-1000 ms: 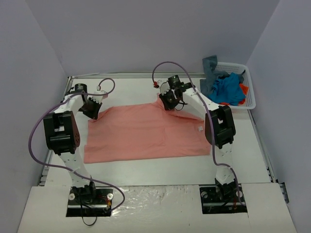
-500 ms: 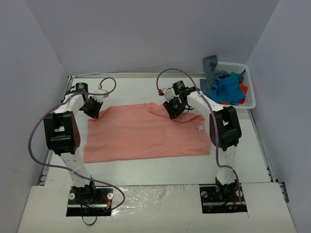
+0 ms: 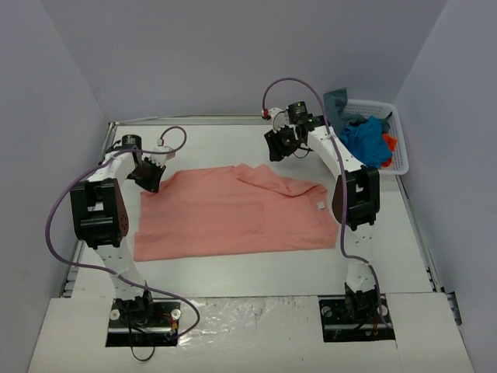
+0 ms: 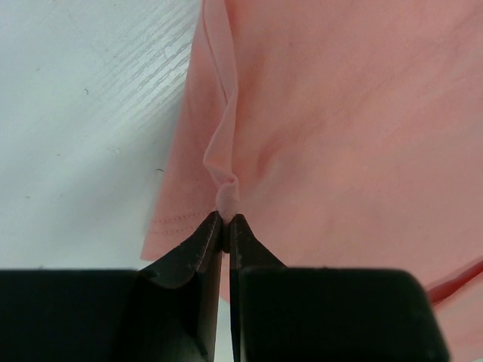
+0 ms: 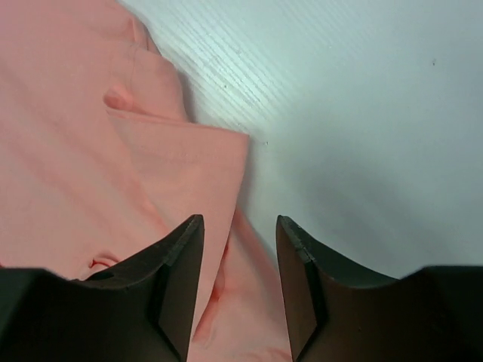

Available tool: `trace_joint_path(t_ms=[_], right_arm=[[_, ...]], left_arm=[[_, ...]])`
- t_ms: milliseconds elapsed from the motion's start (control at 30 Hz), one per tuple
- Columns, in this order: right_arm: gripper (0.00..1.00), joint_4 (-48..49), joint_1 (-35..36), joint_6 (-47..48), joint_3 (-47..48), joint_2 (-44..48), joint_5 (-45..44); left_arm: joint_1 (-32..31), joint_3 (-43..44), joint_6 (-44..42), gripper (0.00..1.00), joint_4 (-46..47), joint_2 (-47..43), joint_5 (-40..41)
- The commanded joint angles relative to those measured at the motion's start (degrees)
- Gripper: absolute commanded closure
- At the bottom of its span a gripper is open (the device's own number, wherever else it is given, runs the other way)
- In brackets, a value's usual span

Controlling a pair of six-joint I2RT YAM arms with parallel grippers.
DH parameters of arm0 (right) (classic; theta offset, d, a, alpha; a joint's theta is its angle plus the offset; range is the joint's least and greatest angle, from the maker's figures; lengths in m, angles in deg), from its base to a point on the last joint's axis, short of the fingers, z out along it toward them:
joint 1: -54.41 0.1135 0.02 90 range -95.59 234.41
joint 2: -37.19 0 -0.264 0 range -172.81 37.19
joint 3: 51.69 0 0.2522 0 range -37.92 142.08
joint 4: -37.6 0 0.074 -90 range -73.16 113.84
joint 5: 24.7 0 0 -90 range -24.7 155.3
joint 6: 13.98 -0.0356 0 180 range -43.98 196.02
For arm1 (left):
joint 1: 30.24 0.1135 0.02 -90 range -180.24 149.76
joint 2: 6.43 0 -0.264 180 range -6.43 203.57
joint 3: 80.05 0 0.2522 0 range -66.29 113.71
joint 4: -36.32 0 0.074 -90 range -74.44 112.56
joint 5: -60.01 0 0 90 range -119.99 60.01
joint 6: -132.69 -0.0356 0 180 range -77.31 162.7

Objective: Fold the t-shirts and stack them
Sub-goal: Grap the side of the flattened tshirt closest away from the robot with both arms

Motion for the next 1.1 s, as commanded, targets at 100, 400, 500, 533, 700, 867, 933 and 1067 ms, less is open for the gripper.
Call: trace_joint_path(t_ms=[100, 400, 500, 533, 700, 867, 933, 1067], right_arm=[[0.59, -7.9, -1.78, -4.16, 11.63, -11.7, 9.57], [0.56, -8.25, -1.87, -5.04, 16.21, -16.45, 12.12], [0.55, -8.34, -1.87, -5.13, 16.12, -17.24, 13.17], [0.55, -8.43, -1.87, -5.13, 16.12, -17.42, 13.44], [0.55, -8.6, -1.87, -4.96, 16.3, -18.56, 14.76], [0.6, -8.6, -1.69, -4.87, 16.65, -19.18, 15.2], [0.68, -8.69, -1.61, -4.78, 16.82, -19.44, 15.2], [0.85, -8.69, -1.61, -4.69, 16.83, -19.44, 14.5]], left_arm=[[-0.15, 0.25, -0.21, 0.98, -1.93, -3.54, -0.31], [-0.07, -1.15, -0.39, 0.98, -1.66, -3.98, -0.31], [0.02, -1.33, -0.3, 0.98, -1.66, -3.89, -0.31], [0.02, -1.42, -0.3, 0.98, -1.66, -3.89, -0.31], [0.28, -1.77, -0.3, 0.98, -1.49, -4.15, -0.49], [0.46, -1.68, -0.12, 0.98, -1.75, -3.89, -1.01], [0.55, -1.68, -0.21, 0.98, -1.66, -3.8, -1.1], [0.55, -1.68, -0.3, 0.98, -1.75, -3.45, -1.37]])
